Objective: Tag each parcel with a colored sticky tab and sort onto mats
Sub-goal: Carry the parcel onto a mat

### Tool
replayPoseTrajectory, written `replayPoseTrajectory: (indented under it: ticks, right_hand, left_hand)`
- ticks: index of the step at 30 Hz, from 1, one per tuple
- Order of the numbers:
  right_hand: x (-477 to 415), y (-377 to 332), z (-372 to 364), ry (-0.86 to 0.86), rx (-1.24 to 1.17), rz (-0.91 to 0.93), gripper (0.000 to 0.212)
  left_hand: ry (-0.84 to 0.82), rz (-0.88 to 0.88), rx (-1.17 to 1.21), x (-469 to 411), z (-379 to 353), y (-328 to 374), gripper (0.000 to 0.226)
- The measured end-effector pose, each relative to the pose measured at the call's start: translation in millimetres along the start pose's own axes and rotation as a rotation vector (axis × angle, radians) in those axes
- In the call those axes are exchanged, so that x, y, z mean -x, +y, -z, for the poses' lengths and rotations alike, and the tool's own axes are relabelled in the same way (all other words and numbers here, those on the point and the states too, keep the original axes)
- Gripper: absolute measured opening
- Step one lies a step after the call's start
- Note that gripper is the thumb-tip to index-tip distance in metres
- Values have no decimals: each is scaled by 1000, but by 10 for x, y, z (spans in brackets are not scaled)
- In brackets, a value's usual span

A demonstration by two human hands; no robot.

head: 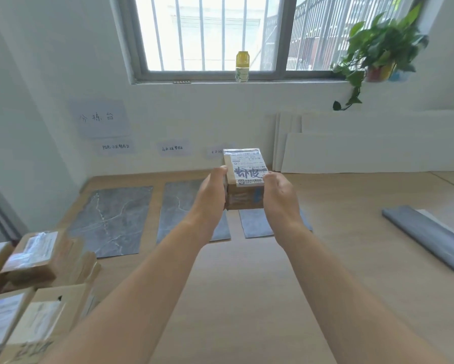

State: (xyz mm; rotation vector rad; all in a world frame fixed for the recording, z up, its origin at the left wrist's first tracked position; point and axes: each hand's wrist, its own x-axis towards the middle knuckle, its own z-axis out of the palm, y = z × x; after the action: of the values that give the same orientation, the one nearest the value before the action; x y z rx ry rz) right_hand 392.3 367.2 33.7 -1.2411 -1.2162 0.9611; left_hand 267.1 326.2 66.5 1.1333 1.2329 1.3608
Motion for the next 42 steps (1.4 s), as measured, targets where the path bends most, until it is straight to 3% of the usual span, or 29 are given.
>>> replayPoseTrajectory:
  ticks: [8,15,22,26,42]
  right_hand:
    - [-865,378,479,-20,8,-11,29]
    - [-1944,819,1085,-90,8,-25,25]
    - [-2884,1287,1489,-198,42,-25,29]
    - [-3235,1537,1515,-200,65,-27,40]
    - [-4561,2739,1398,-190,93,-265,35]
  left_hand:
    - [81,43,1,-716,-761,-282,36]
    - [249,123,19,-1566,-1744,-606,32]
    - [300,120,-45,-2376,-2408,-953,44]
    - [308,148,-63,-2758,-2592,-1132,43]
    - [169,306,-14,-4283,-2703,-2225,56]
